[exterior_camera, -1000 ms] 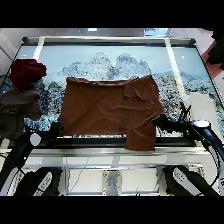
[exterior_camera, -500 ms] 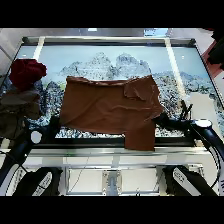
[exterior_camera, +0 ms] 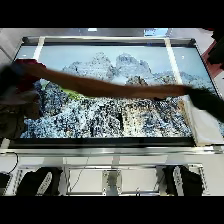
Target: Fold the shirts.
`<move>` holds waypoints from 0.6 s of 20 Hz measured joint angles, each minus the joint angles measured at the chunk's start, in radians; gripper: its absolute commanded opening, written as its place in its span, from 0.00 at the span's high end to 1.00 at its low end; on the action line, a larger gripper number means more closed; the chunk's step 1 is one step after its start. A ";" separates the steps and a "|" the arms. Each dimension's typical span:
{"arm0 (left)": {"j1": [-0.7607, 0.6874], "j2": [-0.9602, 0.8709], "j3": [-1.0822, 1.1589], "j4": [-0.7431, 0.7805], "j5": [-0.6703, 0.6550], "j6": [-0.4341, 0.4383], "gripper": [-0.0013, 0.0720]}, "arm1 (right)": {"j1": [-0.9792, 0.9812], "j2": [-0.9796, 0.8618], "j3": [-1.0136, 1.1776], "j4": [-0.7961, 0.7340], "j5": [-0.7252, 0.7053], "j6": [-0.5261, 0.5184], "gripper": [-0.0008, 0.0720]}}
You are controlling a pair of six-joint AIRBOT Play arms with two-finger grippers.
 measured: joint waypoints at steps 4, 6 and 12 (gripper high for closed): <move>0.000 0.030 0.292 0.074 -0.094 0.136 0.97 | -0.093 0.083 0.317 -0.134 -0.056 0.021 0.95; 0.000 0.011 0.367 0.086 -0.158 0.185 0.97 | -0.111 0.046 0.412 -0.129 -0.066 0.023 0.95; -0.002 -0.243 0.440 -0.018 -0.420 0.323 0.97 | -0.106 -0.289 0.462 0.111 0.108 -0.054 0.95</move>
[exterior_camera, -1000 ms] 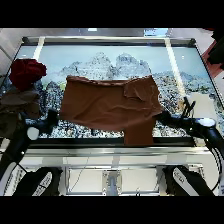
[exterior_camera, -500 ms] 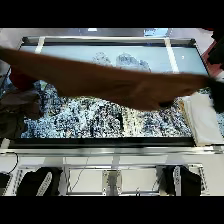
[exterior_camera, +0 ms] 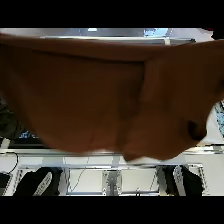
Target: Fold the shirts.
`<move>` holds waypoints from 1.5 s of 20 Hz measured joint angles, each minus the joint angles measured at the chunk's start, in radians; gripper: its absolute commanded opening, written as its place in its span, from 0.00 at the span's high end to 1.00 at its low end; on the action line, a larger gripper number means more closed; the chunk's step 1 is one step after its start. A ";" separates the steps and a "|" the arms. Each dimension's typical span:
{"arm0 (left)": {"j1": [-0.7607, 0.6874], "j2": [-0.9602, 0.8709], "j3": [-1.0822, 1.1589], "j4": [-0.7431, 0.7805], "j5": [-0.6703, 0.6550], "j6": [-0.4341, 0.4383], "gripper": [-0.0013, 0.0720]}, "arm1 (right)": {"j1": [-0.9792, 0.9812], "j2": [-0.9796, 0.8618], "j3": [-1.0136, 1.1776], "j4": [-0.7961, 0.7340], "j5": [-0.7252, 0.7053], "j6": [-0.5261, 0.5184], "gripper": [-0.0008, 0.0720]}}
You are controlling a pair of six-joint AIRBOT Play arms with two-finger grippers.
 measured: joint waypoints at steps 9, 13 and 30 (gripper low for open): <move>-0.022 -0.610 0.012 -0.002 0.105 0.006 0.97 | 0.295 -0.606 -0.105 -0.182 -0.177 -0.084 0.95; -0.023 -0.760 0.013 0.013 0.208 -0.031 0.97 | 0.374 -0.784 -0.112 -0.215 -0.360 -0.090 0.95; -0.054 -0.822 -0.206 0.077 -0.018 -0.010 0.97 | 0.502 -0.860 -0.289 -0.482 -0.153 -0.033 0.95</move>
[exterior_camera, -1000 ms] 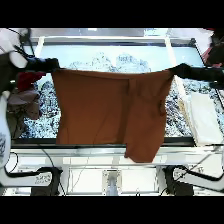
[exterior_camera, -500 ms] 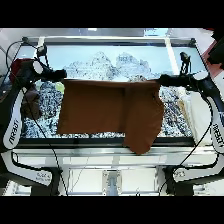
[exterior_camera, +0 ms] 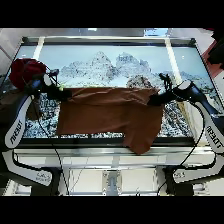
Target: Fold the shirts.
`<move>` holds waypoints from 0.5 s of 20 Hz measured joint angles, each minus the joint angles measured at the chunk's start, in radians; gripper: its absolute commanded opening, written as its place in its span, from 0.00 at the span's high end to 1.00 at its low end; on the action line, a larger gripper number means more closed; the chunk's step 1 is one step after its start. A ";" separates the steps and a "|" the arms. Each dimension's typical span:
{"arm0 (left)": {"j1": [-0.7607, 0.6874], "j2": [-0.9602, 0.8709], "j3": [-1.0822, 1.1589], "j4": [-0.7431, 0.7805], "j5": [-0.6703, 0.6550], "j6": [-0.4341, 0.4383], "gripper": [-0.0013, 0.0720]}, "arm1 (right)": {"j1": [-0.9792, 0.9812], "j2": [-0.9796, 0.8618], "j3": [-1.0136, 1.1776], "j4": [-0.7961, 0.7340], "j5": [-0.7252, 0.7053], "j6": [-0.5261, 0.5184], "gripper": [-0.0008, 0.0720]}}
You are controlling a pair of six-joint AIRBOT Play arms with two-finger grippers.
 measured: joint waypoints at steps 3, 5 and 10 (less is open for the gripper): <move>-0.013 0.000 -0.034 -0.005 -0.001 0.008 0.78 | 0.005 0.000 -0.040 -0.069 -0.050 0.055 0.89; -0.015 0.000 -0.040 -0.005 -0.001 0.011 0.26 | 0.006 0.000 -0.050 -0.104 -0.063 0.090 0.53; -0.017 0.060 0.038 0.103 -0.032 -0.015 0.25 | 0.006 0.047 0.014 -0.172 -0.012 0.150 0.52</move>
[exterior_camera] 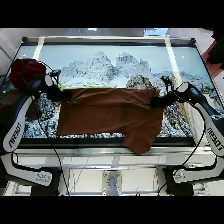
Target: Fold the shirts.
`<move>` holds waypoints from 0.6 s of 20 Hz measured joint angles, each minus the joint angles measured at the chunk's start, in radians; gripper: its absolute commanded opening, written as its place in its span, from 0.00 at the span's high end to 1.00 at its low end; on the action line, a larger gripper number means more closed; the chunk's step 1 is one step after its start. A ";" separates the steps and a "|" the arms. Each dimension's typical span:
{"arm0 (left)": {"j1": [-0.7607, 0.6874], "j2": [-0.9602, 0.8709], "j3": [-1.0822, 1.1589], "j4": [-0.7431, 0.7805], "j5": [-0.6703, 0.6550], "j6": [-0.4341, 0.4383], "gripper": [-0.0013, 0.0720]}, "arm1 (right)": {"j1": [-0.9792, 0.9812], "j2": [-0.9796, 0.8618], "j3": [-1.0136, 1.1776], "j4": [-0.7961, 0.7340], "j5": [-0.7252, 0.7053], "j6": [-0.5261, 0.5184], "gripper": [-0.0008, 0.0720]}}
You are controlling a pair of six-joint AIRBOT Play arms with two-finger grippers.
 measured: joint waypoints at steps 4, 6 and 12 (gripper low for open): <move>0.000 0.151 0.056 0.178 -0.079 -0.042 0.25 | 0.000 0.145 0.065 -0.176 0.097 0.077 0.51; 0.003 0.244 0.027 0.227 -0.113 -0.058 0.25 | -0.010 0.235 0.050 -0.236 0.152 0.109 0.51; 0.039 0.574 -0.379 0.279 -0.133 -0.122 0.25 | -0.137 0.491 -0.332 -0.116 0.230 0.143 0.34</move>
